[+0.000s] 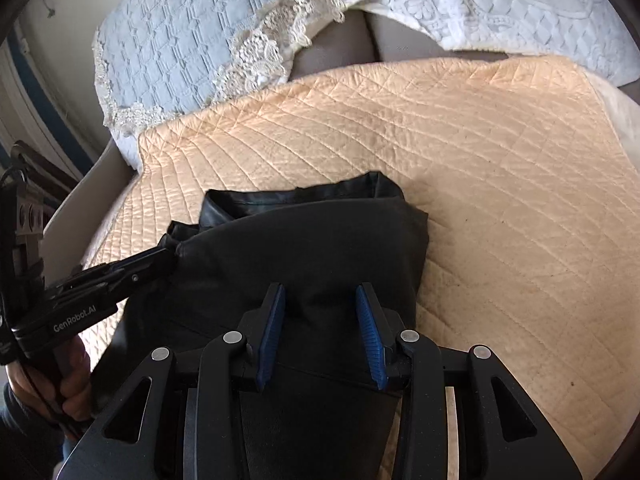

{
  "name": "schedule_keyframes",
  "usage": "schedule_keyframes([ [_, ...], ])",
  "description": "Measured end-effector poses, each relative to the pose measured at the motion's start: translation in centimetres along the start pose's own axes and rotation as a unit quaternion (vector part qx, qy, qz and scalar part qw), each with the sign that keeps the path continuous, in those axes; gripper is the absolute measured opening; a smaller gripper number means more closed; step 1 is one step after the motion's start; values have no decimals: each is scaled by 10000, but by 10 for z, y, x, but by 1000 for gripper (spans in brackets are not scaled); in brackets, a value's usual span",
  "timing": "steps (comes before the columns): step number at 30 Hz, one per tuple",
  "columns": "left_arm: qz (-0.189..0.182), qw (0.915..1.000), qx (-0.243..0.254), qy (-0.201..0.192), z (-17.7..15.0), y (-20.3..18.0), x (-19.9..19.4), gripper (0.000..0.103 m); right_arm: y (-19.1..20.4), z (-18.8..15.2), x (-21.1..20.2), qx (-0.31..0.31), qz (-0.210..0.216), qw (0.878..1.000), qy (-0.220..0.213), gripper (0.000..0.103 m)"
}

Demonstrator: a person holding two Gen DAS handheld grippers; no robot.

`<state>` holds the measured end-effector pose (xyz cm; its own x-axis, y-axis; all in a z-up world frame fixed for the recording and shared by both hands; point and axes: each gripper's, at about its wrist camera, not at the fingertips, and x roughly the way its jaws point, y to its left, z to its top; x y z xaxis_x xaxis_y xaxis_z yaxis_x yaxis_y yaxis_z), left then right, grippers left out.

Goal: Fold large clothes

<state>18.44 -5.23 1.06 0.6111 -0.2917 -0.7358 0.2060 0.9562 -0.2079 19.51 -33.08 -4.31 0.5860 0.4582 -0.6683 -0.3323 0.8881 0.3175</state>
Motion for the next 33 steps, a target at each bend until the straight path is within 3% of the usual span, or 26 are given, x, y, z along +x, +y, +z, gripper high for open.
schedule_keyframes([
  [4,-18,9998,147,-158,-20,-7,-32,25,11,-18,-37,-151,284,9993,-188,38],
  [9,-383,9990,187,-112,-72,-16,-71,25,29,-58,-64,-369,505,9979,-138,38],
  [13,-243,9997,54,-26,-106,-14,-70,25,41,-93,-47,-804,145,9964,218,39],
  [22,-1,9998,109,-156,-117,-16,-82,27,49,-104,-64,-894,102,9958,149,39],
  [26,-177,9996,-194,-105,-122,-5,-77,30,47,-107,-60,-804,99,9966,166,39],
  [33,-235,9996,-158,-60,-106,-5,-86,30,35,-96,-69,-576,-11,9983,101,51],
])
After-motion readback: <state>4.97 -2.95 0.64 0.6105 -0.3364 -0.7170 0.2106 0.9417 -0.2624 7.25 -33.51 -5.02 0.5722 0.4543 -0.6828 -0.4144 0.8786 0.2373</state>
